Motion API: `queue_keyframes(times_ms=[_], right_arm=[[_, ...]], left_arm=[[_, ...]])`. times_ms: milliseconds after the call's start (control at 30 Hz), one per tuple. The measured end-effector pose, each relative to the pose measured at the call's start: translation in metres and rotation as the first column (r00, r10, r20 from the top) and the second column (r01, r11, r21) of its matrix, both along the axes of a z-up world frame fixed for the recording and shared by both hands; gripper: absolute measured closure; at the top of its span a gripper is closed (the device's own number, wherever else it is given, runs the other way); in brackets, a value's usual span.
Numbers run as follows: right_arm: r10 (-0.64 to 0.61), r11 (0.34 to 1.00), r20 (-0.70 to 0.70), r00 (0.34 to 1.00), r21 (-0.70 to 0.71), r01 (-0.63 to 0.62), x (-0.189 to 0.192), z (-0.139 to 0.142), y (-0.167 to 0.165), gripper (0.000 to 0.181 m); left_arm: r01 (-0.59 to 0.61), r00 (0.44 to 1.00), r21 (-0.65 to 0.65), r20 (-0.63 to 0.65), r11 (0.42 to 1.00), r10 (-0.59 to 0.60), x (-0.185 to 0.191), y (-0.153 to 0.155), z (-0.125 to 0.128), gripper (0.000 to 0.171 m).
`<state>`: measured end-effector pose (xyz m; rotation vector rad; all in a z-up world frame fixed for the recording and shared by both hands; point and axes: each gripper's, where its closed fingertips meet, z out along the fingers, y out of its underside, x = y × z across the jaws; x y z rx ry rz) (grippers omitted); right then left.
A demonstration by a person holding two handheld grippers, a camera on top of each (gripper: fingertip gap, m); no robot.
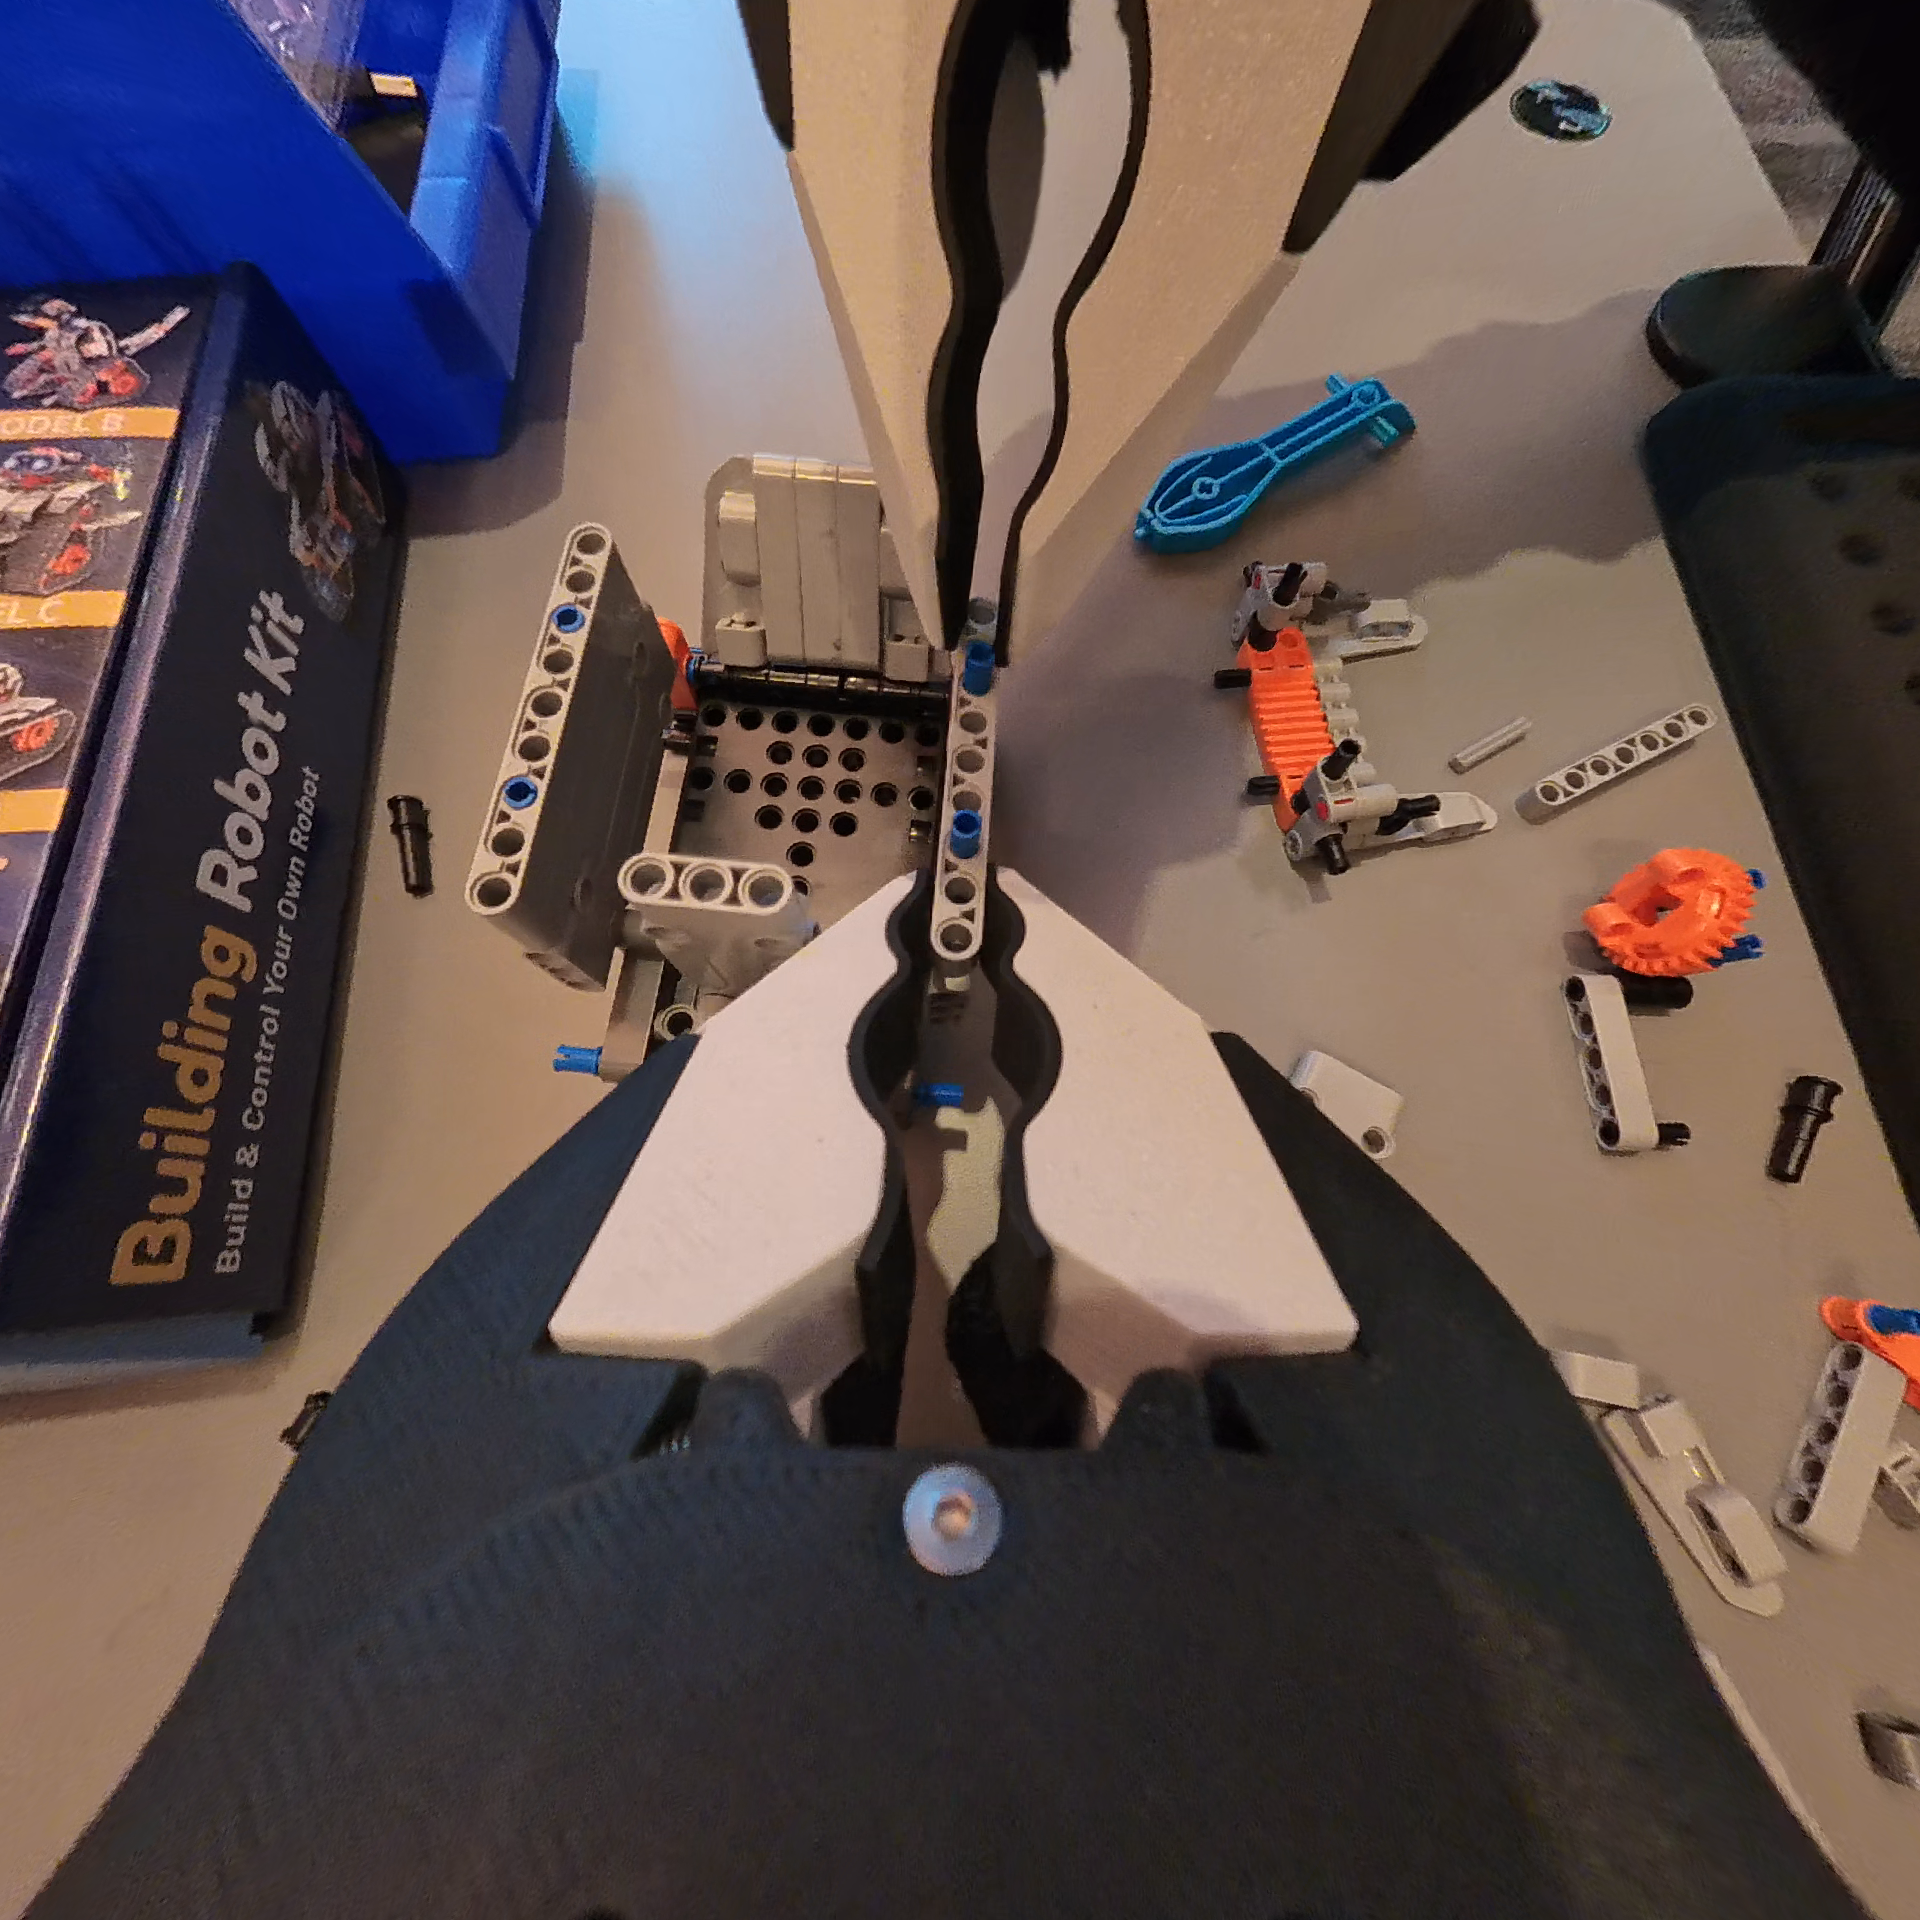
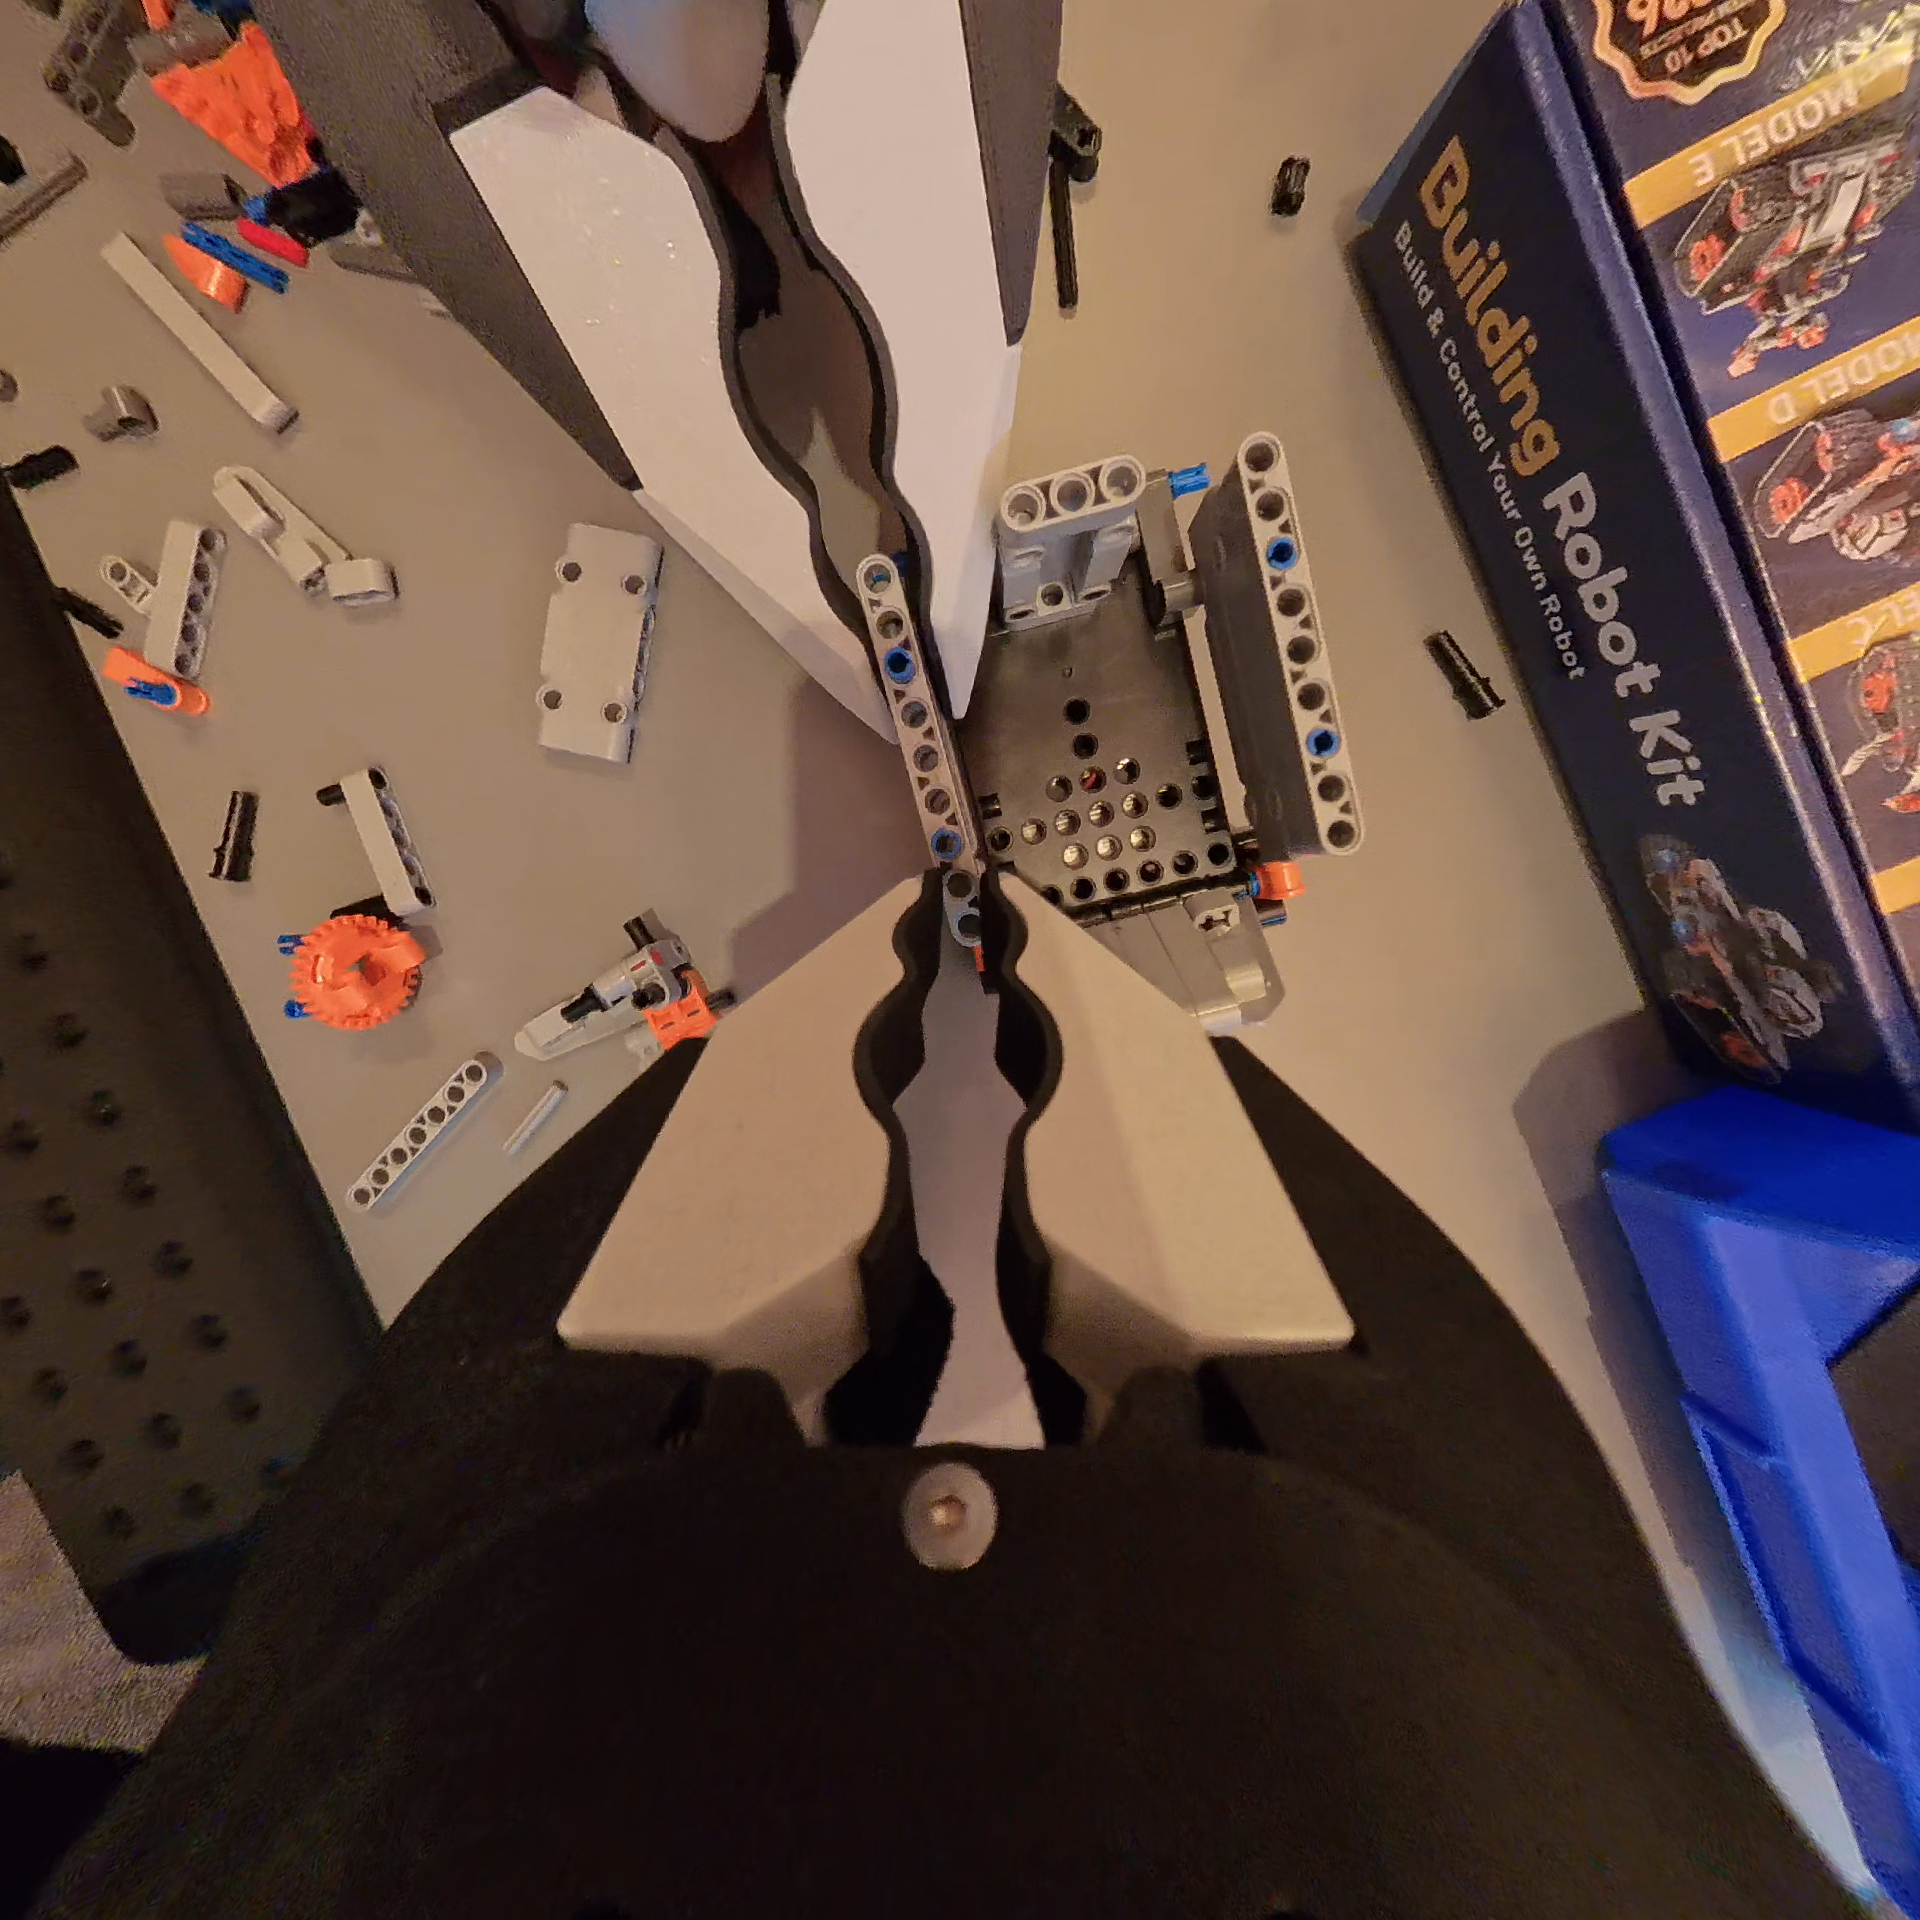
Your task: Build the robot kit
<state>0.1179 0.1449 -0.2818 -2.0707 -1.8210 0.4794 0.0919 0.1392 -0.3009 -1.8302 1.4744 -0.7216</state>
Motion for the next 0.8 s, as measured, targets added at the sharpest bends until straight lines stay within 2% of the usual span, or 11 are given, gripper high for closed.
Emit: queue_keyframes(times_ms=[100, 167, 267, 467, 633, 800], right_arm=[[-0.024, 0.997, -0.030, 0.999, 0.073, 0.026, -0.003, 0.013, 0.004, 0.181], [-0.007, 0.995, -0.090, 0.996, 0.099, 0.016, -0.013, 0.025, 0.001, 0.174], [0.034, 0.995, -0.056, 0.998, 0.092, -0.029, -0.024, 0.012, -0.003, 0.170], [0.067, 0.995, -0.041, 0.997, 0.080, -0.063, -0.035, 0.004, -0.005, 0.177], [0.076, 0.995, 0.071, 0.995, 0.059, -0.080, -0.035, 0.000, -0.005, 0.177], [0.042, 0.999, -0.007, 0.999, -0.004, -0.042, -0.036, 0.001, -0.001, 0.177]], left_arm=[[0.003, 1.000, -0.022, 0.024, 1.000, -0.003, -0.004, 0.000, 0.001, 0.162], [-0.003, 1.000, -0.022, 0.031, 1.000, 0.004, -0.009, 0.002, -0.002, 0.162], [0.012, 1.000, -0.016, 0.028, 1.000, -0.012, -0.006, 0.000, -0.002, 0.165], [0.014, 1.000, 0.001, 0.020, 1.000, -0.014, -0.007, 0.000, -0.003, 0.166], [0.011, 1.000, 0.038, 0.000, 0.999, -0.011, -0.004, -0.002, -0.002, 0.168], [0.007, 1.000, 0.014, 0.012, 1.000, -0.007, -0.005, 0.002, -0.002, 0.167]])
